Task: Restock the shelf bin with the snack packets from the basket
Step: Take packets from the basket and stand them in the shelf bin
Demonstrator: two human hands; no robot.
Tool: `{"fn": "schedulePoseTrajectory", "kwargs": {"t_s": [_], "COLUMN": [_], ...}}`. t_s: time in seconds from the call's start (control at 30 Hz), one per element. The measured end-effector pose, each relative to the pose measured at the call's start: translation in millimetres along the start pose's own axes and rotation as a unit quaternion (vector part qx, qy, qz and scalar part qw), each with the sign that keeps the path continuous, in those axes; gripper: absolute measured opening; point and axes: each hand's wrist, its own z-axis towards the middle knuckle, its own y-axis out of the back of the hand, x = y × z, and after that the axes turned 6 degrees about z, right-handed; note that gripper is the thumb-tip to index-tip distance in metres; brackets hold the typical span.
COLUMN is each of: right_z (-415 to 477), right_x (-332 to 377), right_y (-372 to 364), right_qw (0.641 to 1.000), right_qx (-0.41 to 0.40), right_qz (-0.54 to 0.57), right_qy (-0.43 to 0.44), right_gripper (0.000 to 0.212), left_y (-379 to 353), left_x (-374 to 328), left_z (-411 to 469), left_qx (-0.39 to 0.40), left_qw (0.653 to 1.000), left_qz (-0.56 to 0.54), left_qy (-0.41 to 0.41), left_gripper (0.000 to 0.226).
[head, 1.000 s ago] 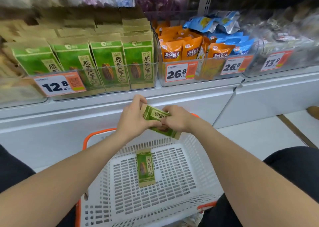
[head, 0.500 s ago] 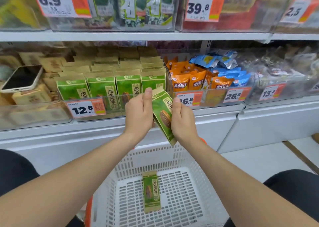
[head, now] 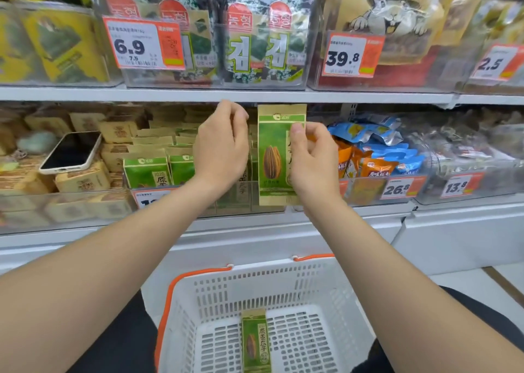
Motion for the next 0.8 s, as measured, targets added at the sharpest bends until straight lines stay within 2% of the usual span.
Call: {"fn": "schedulePoseTrajectory", "kwargs": {"t_s": [0.13,0.23,0.33,0.4,0.47,0.6,0.8], "right_z": [12,15,15,15,15,15,9], "right_x": [8,11,13,14,15,17,22], "right_y": [-7,-10,-6,-3,-2,-4,-9], "right_qw": [0.999,0.993,0.981,0.973,0.967,0.956,0.935], "right_qx": [-0.002,0.036,0.103,0.151,0.189,0.228,0.269], "right_qz": [0.000,-0.044,-0.087,-0.105,-0.116,-0.139,-0.167], "right_qy": [0.042,0.099,0.137,0.141,0.128,0.124,0.158], "right_gripper": [0.021,0.019,0.018,0.018,0.025,0.043,0.082], "left_y": [6,17,23,24,24,26,33], "left_x": [25,37,44,49,52,48,41], "left_z": [12,13,16,16,16,16,19], "left_qx": [0.090,0.172,0.203,0.219,0.224,0.217,0.298], "left_qw": [0.994,0.970,0.942,0.932,0.929,0.925,0.907], "left_qz": [0.069,0.168,0.250,0.261,0.264,0.293,0.281], "left_qy": [-0.004,-0.030,-0.099,-0.126,-0.130,-0.111,-0.097], "left_gripper": [0.004,0.020,0.013,0.015,0.014,0.041,0.047]}}
